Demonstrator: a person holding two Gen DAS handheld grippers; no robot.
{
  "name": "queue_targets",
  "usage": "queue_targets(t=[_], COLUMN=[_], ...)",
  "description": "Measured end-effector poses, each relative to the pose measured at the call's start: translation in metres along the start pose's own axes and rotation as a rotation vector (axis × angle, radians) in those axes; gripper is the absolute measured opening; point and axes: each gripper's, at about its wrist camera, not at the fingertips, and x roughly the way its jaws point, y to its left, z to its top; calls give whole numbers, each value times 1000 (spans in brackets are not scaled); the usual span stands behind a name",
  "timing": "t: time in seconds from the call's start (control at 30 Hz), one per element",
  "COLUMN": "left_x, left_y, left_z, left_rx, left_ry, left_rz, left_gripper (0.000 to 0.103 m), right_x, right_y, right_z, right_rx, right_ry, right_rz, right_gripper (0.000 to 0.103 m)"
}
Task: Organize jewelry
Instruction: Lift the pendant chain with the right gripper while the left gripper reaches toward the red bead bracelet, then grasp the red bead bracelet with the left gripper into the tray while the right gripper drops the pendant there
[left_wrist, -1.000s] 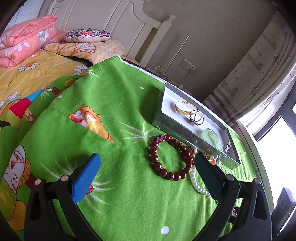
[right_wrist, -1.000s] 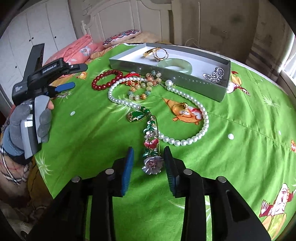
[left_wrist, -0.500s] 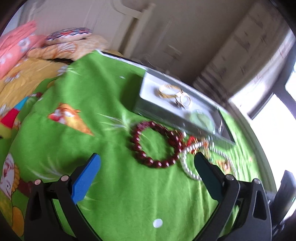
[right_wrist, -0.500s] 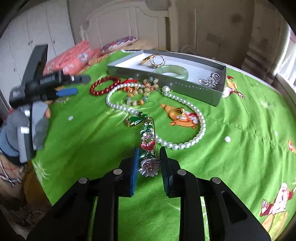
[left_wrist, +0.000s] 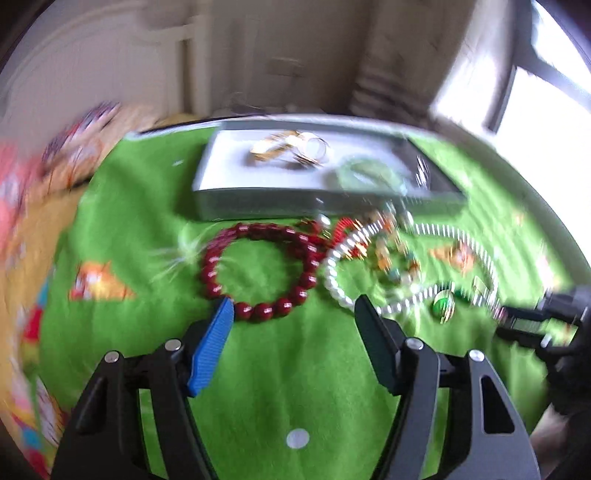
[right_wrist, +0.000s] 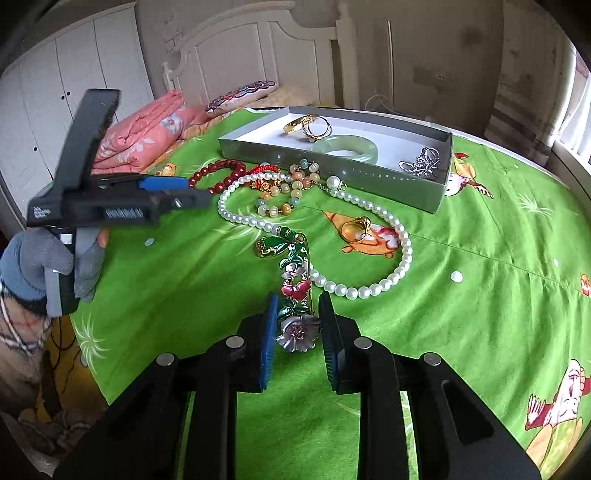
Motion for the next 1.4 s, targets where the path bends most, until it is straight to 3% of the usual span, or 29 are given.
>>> queue_targets(t=[0.1, 0.23, 0.4, 0.53, 0.73, 0.87, 0.9, 0.97, 1.03, 1.1, 1.13, 1.2, 1.3, 1.4], left_x=[12, 13, 9, 16, 6, 18, 24, 25, 28, 27, 25, 19, 8, -7], left_y=[-11, -1, 10, 3, -8, -14, -13, -7, 3, 12, 17, 33, 39, 37], left_z=[6, 11, 7, 16, 27, 29, 29, 30, 31, 28, 25, 15, -4, -18], left_rx=[128, 172, 191, 241, 295, 334, 335, 311, 253, 194, 146, -5, -145, -223], left_ry=[56, 102, 91, 88, 37, 84, 122, 125, 128, 95, 79, 56, 33, 14], left_rz=[39, -62, -33, 2, 32, 56, 38, -11, -96, -99, -125, -248, -390, -501], left_gripper=[67, 50, 50, 58, 58, 56, 53, 49, 32, 14, 11, 11, 11, 11], right_x=[-1, -4, -4, -4, -5, -4, -5, -4, -4, -3, -2, -2, -2, -4], right_y=[-3, -6, -7, -8, -8, -8, -9, -9, -8, -6, -5, -3, -1, -8], right_z=[0, 0, 0, 0, 0, 0, 0, 0, 0, -1, -1, -1, -2, -1], right_rx=[15, 32, 35, 40, 39, 40, 40, 41, 35, 25, 18, 4, -12, 30], right_ry=[-8, -17, -20, -25, -25, -22, -23, -22, -19, -15, -13, -12, 0, -7], right_rz=[12, 29, 41, 48, 59, 66, 68, 71, 71, 67, 66, 71, 109, 149], right_gripper=[24, 24, 23, 23, 23, 23, 23, 23, 23, 19, 14, 3, 2, 2])
